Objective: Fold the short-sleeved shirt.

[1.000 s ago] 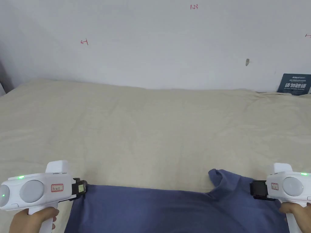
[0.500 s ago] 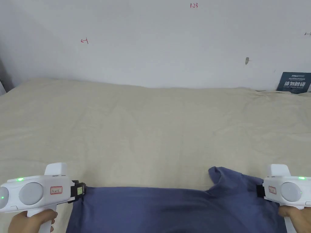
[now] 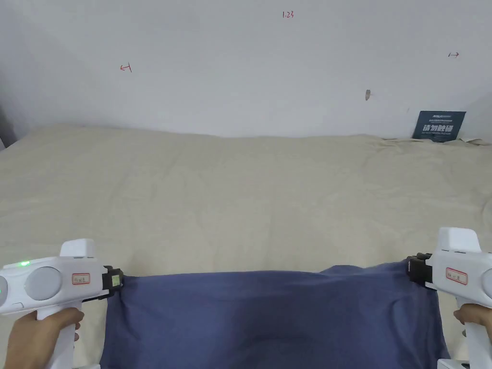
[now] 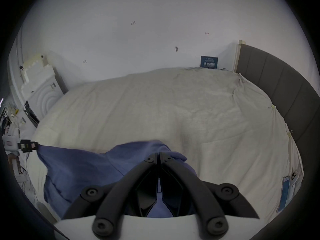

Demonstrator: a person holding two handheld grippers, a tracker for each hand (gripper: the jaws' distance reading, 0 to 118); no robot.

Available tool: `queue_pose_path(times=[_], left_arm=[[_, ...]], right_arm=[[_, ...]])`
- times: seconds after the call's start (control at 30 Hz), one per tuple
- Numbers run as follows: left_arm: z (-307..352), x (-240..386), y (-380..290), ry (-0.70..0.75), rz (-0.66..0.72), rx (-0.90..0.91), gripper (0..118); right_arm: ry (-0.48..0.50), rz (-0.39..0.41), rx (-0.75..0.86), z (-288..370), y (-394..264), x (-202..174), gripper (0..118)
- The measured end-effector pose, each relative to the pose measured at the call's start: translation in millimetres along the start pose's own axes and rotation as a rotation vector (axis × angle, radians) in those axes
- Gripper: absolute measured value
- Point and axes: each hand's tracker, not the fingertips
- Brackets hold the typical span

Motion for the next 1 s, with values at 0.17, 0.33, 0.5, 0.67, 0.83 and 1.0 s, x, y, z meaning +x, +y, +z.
queue_pose_path(times=[0.17,0.33,0.5,0.67,0.83,1.0], left_arm=[[28,-11,-12,0.015,0.009,0.019,0],[52,-21,-45,0.007,0.004,-0.006,0],[57,-30,-95,0.026,-0.026,-0.077,0],[54,-41,-140,0.054,-0.029,-0.144,0],[49,-48,-173,0.077,-0.043,-0.2,0],[38,-46,-190,0.09,-0.061,-0.255,0]], right_arm=[[0.04,0.013,0.043,69,-23,5,0],[0.069,-0.02,0.046,106,-64,24,0],[0.077,-0.06,0.005,121,-112,31,0],[0.049,-0.078,-0.064,120,-158,33,0],[0.01,-0.129,-0.158,101,-197,43,0],[-0.046,-0.182,-0.252,80,-229,43,0]])
